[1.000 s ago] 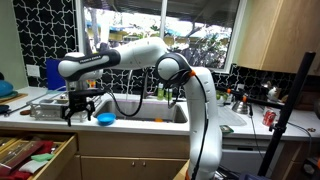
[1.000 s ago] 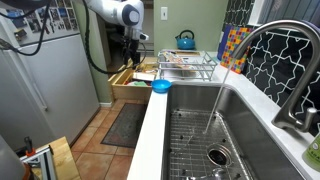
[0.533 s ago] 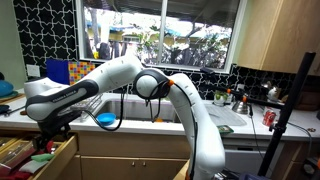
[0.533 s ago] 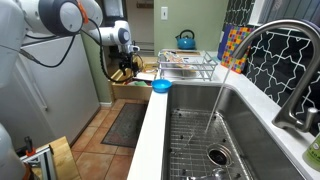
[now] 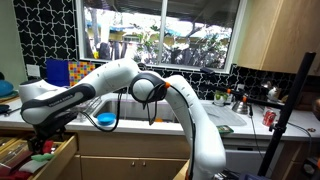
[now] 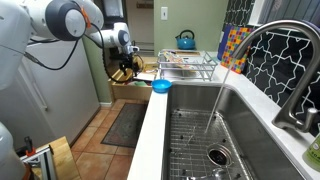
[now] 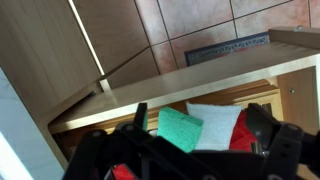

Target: Rinse the the blue bowl with running water, remove the white sponge from the drawer and use it to wipe the blue bowl

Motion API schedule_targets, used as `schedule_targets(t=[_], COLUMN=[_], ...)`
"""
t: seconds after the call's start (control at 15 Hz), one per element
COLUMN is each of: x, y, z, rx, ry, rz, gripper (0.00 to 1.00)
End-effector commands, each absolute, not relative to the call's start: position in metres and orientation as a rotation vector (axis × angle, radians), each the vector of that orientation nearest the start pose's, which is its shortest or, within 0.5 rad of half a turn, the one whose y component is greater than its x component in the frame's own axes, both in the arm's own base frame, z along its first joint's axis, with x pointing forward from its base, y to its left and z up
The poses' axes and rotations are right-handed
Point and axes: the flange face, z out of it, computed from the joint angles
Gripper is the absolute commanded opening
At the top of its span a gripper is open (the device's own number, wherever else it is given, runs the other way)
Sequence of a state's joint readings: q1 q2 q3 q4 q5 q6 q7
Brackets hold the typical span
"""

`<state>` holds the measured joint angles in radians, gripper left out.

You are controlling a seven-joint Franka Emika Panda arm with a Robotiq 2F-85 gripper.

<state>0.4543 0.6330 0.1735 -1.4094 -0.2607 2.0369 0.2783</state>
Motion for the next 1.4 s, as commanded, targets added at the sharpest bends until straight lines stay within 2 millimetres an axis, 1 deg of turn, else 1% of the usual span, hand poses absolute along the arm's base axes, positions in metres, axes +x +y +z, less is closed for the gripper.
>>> schedule_targets(t=[0.0, 0.27, 0.47, 0.73, 0.87, 1.27, 1.33], x=[0.609, 0.61, 0.611, 0.61, 0.611, 0.62, 0.62], y=[0.415, 0.432, 0.447, 0.462, 0.463, 0.457, 0.456], z=[0.312, 0.271, 0.255, 0.243, 0.238, 0.224, 0.222], rx=[-3.111, -3.068, -3.061, -3.061, -3.089, -3.157, -3.164], ry=[-0.797, -0.896, -0.961, -1.053, -1.061, -1.054, -1.053], rz=[-0.149, -0.16, -0.22, -0.256, -0.246, -0.29, -0.288], gripper=[1.0, 1.0, 1.0, 1.0, 1.0, 1.0, 0.95])
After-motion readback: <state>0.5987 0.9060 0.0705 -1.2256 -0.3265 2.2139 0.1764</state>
